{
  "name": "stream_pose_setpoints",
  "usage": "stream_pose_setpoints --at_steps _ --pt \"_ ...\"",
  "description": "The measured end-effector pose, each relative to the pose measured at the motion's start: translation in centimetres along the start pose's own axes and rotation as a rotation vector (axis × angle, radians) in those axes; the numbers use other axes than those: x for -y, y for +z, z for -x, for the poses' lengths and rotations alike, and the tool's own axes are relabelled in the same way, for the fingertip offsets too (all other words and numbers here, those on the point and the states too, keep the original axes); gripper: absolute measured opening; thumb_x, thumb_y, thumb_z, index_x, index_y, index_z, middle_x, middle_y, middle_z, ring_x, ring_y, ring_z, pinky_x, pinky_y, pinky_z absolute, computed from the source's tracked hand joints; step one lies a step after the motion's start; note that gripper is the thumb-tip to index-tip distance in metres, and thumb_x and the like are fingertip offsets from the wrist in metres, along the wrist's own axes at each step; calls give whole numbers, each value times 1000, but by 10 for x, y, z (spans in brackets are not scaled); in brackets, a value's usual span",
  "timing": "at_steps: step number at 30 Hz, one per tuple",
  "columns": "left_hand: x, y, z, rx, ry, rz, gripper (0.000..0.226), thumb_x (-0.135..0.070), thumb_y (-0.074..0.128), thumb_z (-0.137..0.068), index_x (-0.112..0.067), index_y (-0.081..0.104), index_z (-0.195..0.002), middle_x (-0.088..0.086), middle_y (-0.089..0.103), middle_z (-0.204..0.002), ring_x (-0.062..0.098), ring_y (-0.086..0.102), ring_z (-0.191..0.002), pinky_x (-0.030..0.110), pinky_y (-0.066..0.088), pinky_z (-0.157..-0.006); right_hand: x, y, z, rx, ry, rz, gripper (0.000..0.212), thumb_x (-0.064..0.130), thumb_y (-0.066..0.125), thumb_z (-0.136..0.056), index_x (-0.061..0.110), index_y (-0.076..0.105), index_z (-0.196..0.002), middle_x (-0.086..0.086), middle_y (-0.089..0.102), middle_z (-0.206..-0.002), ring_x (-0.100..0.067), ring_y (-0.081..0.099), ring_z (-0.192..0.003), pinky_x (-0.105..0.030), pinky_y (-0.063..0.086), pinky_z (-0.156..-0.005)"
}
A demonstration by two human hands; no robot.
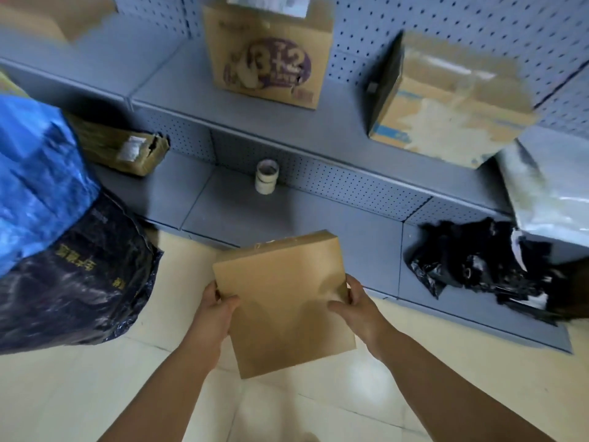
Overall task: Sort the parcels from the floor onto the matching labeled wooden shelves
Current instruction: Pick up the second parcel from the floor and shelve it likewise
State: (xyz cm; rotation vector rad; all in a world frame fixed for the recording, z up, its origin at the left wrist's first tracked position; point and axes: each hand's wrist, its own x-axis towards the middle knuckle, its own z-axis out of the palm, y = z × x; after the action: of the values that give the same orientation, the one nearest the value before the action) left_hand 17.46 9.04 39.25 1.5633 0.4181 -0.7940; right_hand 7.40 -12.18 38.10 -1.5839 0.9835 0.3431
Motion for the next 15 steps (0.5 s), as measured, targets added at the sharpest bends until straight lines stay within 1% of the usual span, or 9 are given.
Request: stream_pose_setpoints --at_steps 3,6,7,8,10,11,13,14,15 --pt "-48 5 50 18 57 9 35 -9 46 -93 -33 40 -118 -14 54 -94 3 51 -81 28 42 -64 37 -21 49 -47 -37 -63 55 17 64 -81 30 42 -130 0 61 -117 -19 62 -102 -33 50 -89" --pt "-92 12 95 14 112 1 33 -14 46 -93 -32 41 -120 -12 55 -94 4 51 -80 30 43 -66 73 -42 96 -69 -79 -119 46 17 62 -83 29 45 -124 1 59 -117 -16 61 -99 -24 47 -72" --pt "-106 15 110 13 127 1 31 -16 46 -94 -33 41 -120 -12 55 -93 4 51 -79 29 42 -65 83 -50 111 -77 -94 -135 45 18 62 -83 28 45 -124 0 59 -117 -16 61 -98 -23 45 -69" --pt "-119 18 124 16 143 1 31 -18 45 -94 -32 41 -121 -10 55 -95 3 50 -77 30 42 -65 93 -57 126 -79 -109 -149 48 19 63 -81 26 45 -124 0 60 -117 -17 62 -98 -24 46 -69" --pt "-145 25 156 38 171 -1 34 -21 43 -96 -27 41 -130 -2 55 -108 6 49 -77 32 41 -69 109 -73 154 -78 -128 -182 57 26 64 -72 26 43 -125 0 61 -117 -19 63 -98 -29 49 -75" --pt "-156 29 170 49 183 2 37 -23 42 -97 -25 39 -134 2 52 -115 9 51 -79 33 41 -72 116 -80 168 -80 -135 -197 58 27 63 -70 26 43 -125 -1 61 -116 -20 63 -98 -31 50 -76" --pt "-177 36 196 52 200 14 42 -27 40 -98 -21 34 -139 9 48 -126 22 52 -94 36 38 -77 129 -94 192 -101 -158 -211 48 25 61 -77 25 44 -122 -3 62 -113 -22 63 -98 -34 51 -77" --pt "-186 38 208 47 197 27 45 -31 40 -98 -21 32 -140 11 47 -129 25 50 -101 37 37 -79 135 -100 204 -118 -174 -221 40 26 60 -81 26 46 -119 -4 62 -113 -22 63 -98 -37 52 -81" --pt "-194 40 219 46 185 42 47 -35 40 -97 -21 32 -141 12 46 -129 26 48 -104 38 38 -80 139 -106 214 -141 -192 -235 32 30 60 -84 27 48 -114 -3 62 -112 -21 62 -98 -42 51 -87"
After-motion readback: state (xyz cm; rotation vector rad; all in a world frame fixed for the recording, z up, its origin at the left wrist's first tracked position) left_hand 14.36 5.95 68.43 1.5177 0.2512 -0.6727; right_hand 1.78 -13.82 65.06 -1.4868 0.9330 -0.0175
